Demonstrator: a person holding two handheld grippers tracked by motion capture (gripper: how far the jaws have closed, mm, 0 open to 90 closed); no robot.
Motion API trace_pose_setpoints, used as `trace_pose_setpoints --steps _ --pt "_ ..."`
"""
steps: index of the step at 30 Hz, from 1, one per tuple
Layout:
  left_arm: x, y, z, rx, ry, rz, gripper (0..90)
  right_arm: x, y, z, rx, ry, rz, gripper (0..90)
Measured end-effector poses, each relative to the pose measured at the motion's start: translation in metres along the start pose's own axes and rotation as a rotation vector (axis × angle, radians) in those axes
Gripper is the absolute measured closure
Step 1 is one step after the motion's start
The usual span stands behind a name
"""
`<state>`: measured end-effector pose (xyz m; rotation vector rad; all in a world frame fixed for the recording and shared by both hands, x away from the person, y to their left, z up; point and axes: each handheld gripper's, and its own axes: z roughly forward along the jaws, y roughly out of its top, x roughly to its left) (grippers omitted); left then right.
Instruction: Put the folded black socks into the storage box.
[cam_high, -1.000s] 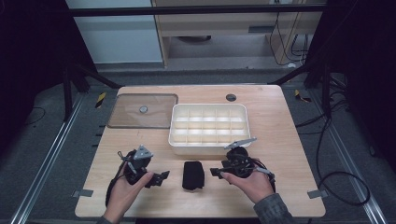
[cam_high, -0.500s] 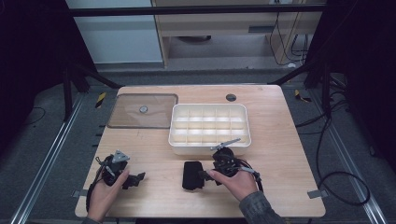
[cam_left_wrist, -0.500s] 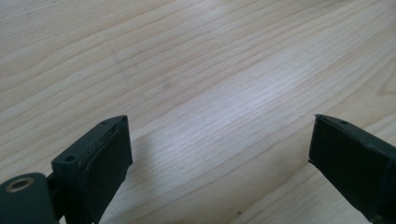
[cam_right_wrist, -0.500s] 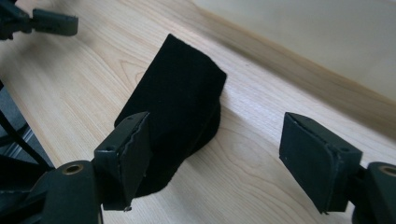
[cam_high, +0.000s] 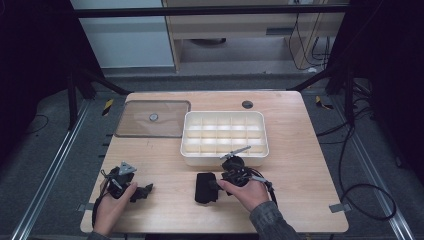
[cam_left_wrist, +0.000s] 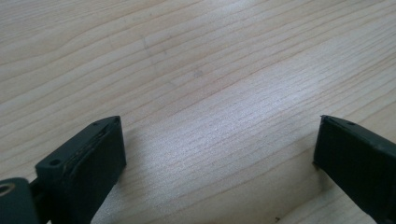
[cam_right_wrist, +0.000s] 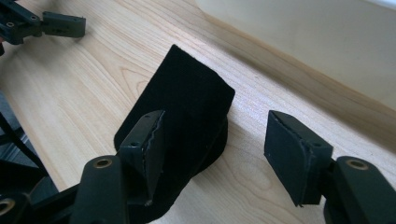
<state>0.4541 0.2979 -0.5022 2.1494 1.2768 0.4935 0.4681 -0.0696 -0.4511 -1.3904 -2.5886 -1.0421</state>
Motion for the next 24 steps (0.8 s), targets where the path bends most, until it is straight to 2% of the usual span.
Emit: trace_pose_setpoints --steps 4,6,10,11,12,13,14,21,24 --pt "-0.001 -0.002 0.001 -0.025 0.004 -0.002 0.0 0.001 0.001 0.005 0.014 -0.006 0.000 39.4" --pt "-0.001 -0.002 0.001 -0.027 0.004 -0.002 0.0 0.002 0.001 0.008 0.017 -0.003 -0.007 39.2" --pt "-0.001 -0.002 0.001 -0.027 0.004 -0.002 0.0 0.003 0.003 0.011 0.022 0.002 0.010 39.4" --pt "-0.001 -0.002 0.001 -0.028 0.004 -0.003 0.0 0.003 0.003 0.012 0.020 0.000 -0.003 39.4" --pt "-0.001 -0.002 0.001 -0.029 0.004 -0.003 0.0 0.003 0.004 0.013 0.025 0.003 0.010 39.3" --pt "-0.001 -0.002 0.001 -0.029 0.005 -0.003 0.0 0.003 0.004 0.014 0.022 0.000 -0.004 39.5" --pt "-0.001 -0.002 0.001 -0.029 0.005 -0.003 0.0 0.004 0.005 0.016 0.028 0.001 0.011 39.5" --pt "-0.003 -0.002 0.002 -0.038 0.003 -0.007 0.0 0.007 0.006 0.028 0.044 -0.008 0.003 39.0" --pt "-0.003 -0.002 0.002 -0.032 -0.002 0.008 0.0 0.012 0.006 0.033 0.055 -0.012 0.005 38.4"
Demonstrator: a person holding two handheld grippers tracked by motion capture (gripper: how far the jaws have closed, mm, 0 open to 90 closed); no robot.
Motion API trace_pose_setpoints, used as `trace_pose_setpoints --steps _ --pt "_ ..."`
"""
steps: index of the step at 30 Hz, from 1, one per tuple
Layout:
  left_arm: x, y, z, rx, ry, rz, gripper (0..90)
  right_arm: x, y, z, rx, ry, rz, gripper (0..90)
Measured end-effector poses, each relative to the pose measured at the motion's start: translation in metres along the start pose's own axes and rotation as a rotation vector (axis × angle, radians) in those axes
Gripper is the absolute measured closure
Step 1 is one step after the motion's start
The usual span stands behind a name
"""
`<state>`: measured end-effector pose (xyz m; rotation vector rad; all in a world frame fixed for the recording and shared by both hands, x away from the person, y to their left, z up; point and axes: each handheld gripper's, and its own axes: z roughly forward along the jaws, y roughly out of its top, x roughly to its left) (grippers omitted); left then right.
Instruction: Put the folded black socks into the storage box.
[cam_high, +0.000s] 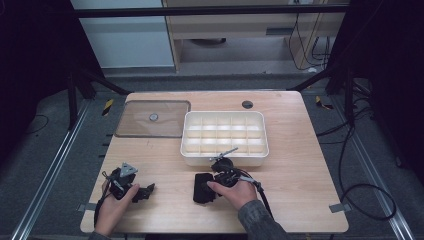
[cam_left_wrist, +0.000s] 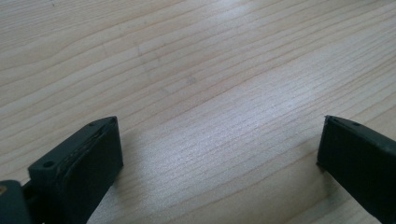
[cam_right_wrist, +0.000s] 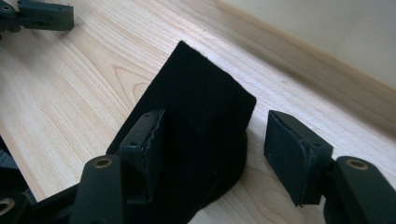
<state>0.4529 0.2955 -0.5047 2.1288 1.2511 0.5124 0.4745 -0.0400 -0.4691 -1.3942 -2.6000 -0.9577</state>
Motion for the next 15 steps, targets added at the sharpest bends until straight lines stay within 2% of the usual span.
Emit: trace_pose_setpoints --steps 4,6,15 --pt "-0.001 0.000 0.000 -0.004 -0.004 -0.004 0.0 0.004 -0.001 0.006 0.003 -0.004 -0.002 38.3" --pt "-0.001 0.000 0.000 -0.004 -0.004 -0.003 0.0 0.006 -0.002 0.008 0.005 -0.001 0.013 38.3" --pt "-0.001 0.000 0.001 -0.005 -0.006 -0.001 0.0 0.006 -0.004 0.014 -0.004 0.020 0.036 39.9"
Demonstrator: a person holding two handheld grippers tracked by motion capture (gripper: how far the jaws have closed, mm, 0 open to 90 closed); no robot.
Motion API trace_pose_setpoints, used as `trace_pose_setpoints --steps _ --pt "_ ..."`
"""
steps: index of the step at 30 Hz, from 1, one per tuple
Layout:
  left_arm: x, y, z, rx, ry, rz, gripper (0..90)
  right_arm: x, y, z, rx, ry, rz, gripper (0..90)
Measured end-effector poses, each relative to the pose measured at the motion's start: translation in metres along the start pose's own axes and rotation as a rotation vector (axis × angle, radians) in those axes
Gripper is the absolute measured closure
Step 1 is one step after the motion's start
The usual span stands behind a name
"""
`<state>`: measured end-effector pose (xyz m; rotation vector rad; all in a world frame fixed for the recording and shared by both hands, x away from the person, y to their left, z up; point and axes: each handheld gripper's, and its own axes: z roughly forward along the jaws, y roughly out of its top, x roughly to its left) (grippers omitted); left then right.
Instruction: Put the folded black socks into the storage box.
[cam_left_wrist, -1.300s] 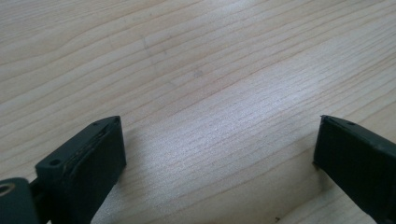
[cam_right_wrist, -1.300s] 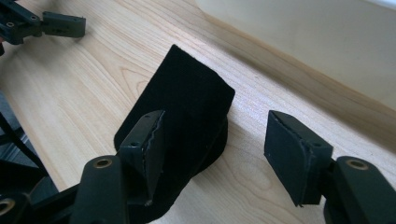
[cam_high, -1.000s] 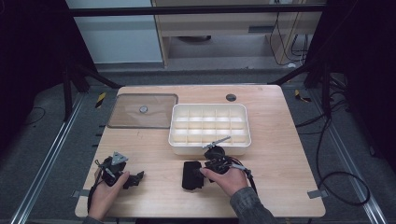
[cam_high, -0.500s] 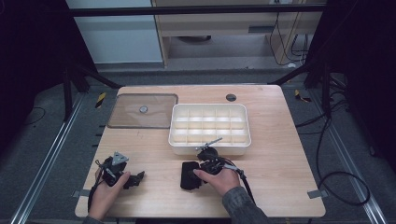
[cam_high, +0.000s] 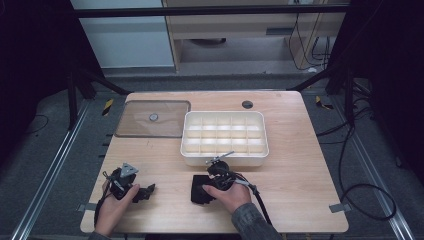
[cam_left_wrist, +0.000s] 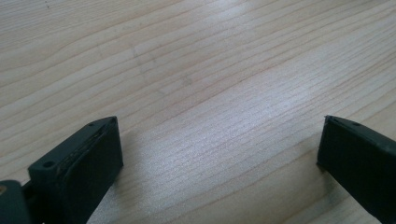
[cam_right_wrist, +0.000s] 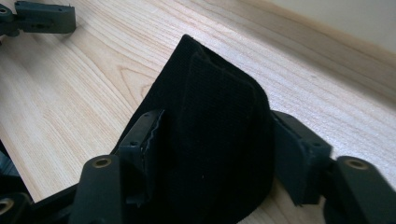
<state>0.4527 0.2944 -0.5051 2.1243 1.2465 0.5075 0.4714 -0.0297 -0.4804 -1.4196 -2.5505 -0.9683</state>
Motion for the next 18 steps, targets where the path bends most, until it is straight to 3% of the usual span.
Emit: trace_pose_setpoints --steps 10,18 --pt "0.0002 0.0001 0.0000 0.000 -0.001 0.005 0.0 0.0014 -0.0005 -0.0008 -0.005 0.071 -0.018 61.6" --pt "0.0006 0.0000 0.0001 -0.003 -0.005 0.009 0.0 0.0049 -0.0006 -0.0089 -0.016 0.085 -0.060 66.6"
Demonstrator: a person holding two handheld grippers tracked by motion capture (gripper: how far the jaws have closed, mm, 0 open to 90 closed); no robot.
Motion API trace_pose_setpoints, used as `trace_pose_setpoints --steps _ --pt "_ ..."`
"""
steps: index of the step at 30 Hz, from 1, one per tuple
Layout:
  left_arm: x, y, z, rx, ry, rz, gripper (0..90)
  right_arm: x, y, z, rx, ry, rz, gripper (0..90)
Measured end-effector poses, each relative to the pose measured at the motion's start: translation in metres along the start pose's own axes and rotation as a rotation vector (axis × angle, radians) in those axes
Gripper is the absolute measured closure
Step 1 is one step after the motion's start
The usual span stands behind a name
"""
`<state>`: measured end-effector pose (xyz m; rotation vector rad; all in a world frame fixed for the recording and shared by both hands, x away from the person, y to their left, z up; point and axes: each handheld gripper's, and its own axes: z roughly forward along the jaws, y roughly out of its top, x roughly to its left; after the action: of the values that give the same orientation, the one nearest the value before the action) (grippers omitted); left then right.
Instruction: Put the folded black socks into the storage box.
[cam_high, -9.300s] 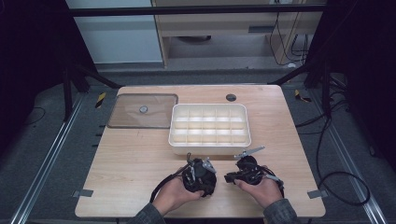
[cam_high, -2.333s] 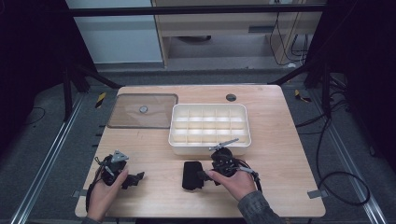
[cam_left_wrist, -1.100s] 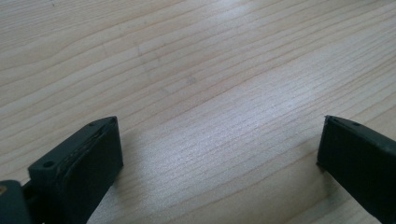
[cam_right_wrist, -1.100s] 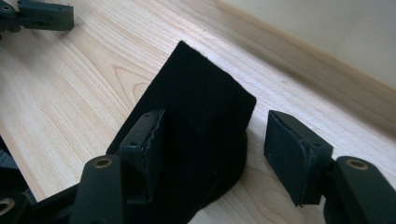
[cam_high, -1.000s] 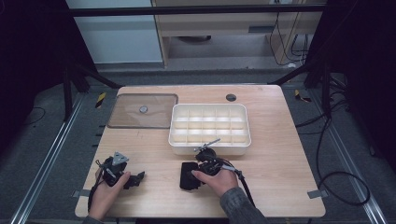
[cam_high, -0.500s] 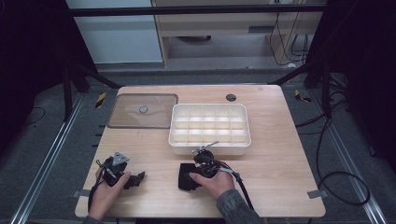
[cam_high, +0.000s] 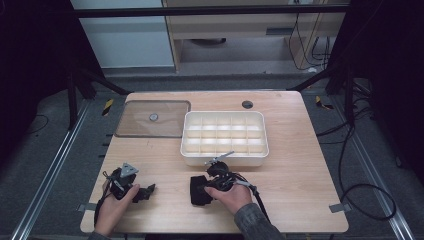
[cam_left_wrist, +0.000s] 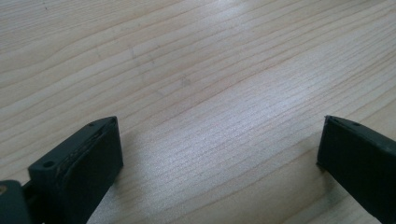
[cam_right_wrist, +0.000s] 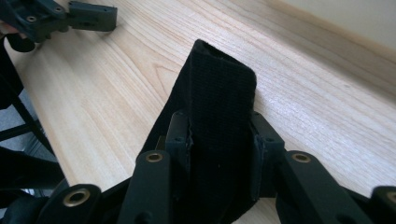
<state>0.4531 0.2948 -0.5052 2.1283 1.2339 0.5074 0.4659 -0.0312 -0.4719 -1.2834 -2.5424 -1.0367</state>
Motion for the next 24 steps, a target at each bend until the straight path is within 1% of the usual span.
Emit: trace_pose_setpoints --steps 3,6,8,10,13,15,18,20,24 --pt "0.000 0.000 0.000 -0.003 -0.002 0.003 0.0 0.000 0.000 -0.010 -0.014 -0.002 -0.007 66.5" --pt "0.002 -0.001 0.000 -0.007 -0.006 0.013 0.0 -0.002 -0.001 -0.026 -0.037 -0.020 -0.013 66.5" --pt "0.003 -0.002 0.001 -0.026 -0.010 0.008 0.0 -0.003 -0.002 -0.037 -0.048 -0.041 -0.021 66.4" --pt "0.004 -0.003 0.002 -0.042 -0.014 0.013 0.0 -0.006 -0.004 -0.048 -0.057 -0.055 -0.030 66.3" --pt "0.006 -0.003 0.002 -0.044 -0.024 0.021 0.0 -0.009 -0.010 -0.066 -0.051 -0.097 -0.040 66.1" --pt "0.006 -0.003 0.002 -0.045 -0.025 0.022 0.0 -0.012 -0.014 -0.075 -0.053 -0.114 -0.039 66.1" --pt "0.007 -0.003 0.002 -0.046 -0.030 0.025 0.0 -0.020 -0.019 -0.092 -0.068 -0.139 -0.025 66.0" --pt "0.008 -0.003 0.002 -0.044 -0.034 0.031 0.0 -0.025 -0.021 -0.102 -0.079 -0.161 -0.014 66.0" --pt "0.007 -0.003 0.002 -0.048 -0.033 0.026 0.0 -0.031 -0.023 -0.126 -0.101 -0.196 -0.003 65.9"
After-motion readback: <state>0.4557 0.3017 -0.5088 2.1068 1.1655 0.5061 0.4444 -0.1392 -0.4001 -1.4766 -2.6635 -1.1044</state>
